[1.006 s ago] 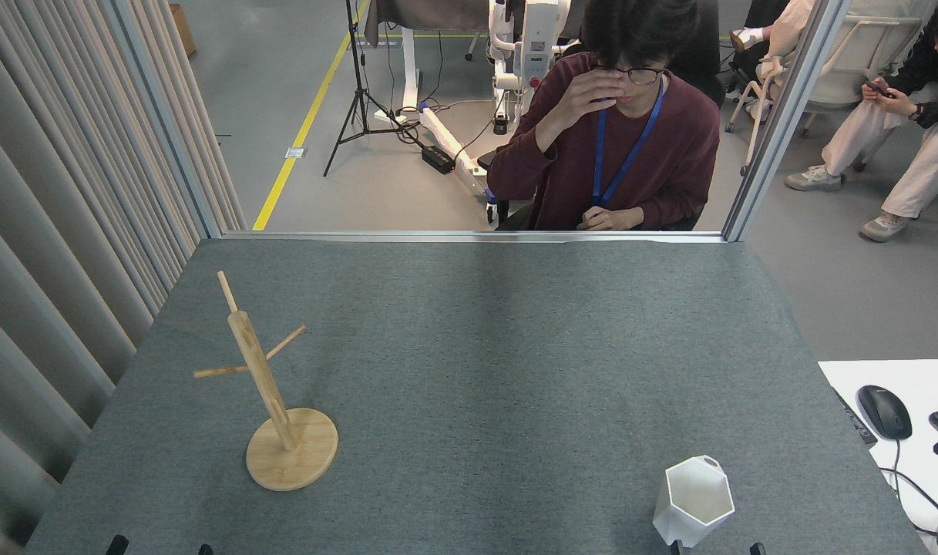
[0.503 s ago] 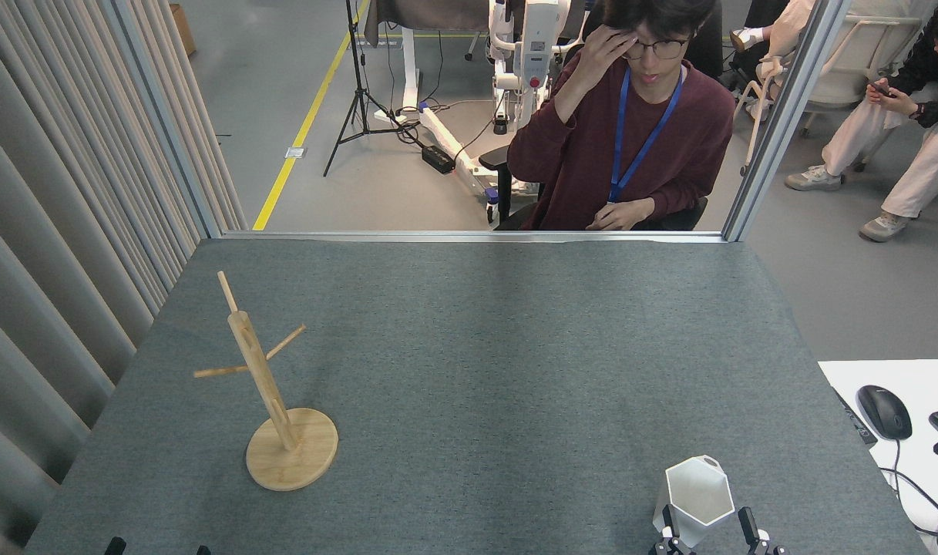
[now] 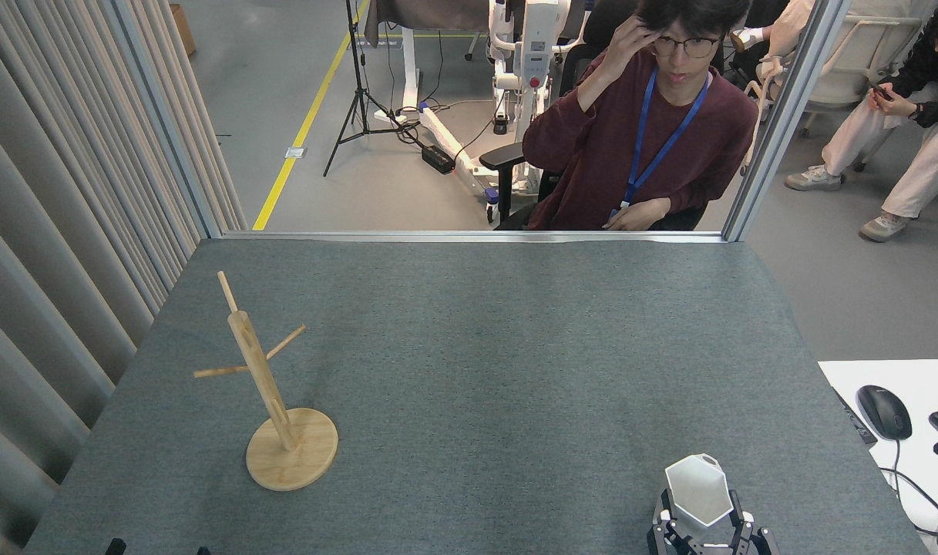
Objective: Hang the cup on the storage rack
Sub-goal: 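Close the right gripper around the white hexagonal cup, then lift the cup with the right gripper and bring it toward the left gripper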
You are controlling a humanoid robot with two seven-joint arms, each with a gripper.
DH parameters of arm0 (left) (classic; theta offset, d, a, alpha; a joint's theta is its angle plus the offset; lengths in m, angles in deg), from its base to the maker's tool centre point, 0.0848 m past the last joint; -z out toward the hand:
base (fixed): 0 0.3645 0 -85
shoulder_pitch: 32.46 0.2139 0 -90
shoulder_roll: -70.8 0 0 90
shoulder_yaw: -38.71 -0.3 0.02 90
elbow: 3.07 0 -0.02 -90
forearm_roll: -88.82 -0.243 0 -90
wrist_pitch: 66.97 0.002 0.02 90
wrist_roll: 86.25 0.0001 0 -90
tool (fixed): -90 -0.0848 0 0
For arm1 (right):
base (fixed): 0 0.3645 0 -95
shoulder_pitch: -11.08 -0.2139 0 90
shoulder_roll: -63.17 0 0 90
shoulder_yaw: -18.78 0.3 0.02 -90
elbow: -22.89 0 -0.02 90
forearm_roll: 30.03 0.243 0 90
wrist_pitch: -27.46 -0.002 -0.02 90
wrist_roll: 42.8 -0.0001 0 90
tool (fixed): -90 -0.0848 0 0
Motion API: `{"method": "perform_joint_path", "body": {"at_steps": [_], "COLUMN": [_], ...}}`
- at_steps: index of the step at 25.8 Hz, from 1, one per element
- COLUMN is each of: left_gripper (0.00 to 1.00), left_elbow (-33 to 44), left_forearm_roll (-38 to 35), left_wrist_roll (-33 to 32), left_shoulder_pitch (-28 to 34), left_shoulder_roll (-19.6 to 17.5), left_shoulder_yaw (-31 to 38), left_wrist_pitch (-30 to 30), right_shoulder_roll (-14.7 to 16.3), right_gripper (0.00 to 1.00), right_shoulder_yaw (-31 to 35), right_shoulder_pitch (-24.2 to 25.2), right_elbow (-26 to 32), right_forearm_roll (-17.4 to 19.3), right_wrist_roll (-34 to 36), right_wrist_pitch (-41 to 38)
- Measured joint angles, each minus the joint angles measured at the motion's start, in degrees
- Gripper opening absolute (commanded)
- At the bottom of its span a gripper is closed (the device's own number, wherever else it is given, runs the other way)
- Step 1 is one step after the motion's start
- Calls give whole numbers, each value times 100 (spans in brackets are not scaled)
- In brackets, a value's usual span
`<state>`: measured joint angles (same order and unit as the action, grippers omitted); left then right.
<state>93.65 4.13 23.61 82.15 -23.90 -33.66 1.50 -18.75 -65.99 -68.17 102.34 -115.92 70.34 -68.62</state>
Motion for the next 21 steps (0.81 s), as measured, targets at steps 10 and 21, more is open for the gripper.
{"method": "perform_joint_path", "body": {"at_steps": [10, 21], "left_gripper": [100, 100], "left_elbow": [-107, -284], "left_forearm_roll": [-837, -1627], "left_wrist_roll": [13, -55], "left_shoulder_pitch": [-397, -971], "left_shoulder_roll": [16, 54], "left_shoulder_yaw": [-1286, -2579], "left_wrist_pitch": [-167, -564], "right_shoulder_roll": [-157, -970], "right_gripper": [30, 30], "right_shoulder_yaw": [-550, -2721], "right_shoulder_pitch": [-380, -39], "right_elbow": [990, 1613], "right_forearm_roll": [-148, -1803], "right_wrist_roll": [-153, -229], "right_wrist_pitch": [-15, 137]}}
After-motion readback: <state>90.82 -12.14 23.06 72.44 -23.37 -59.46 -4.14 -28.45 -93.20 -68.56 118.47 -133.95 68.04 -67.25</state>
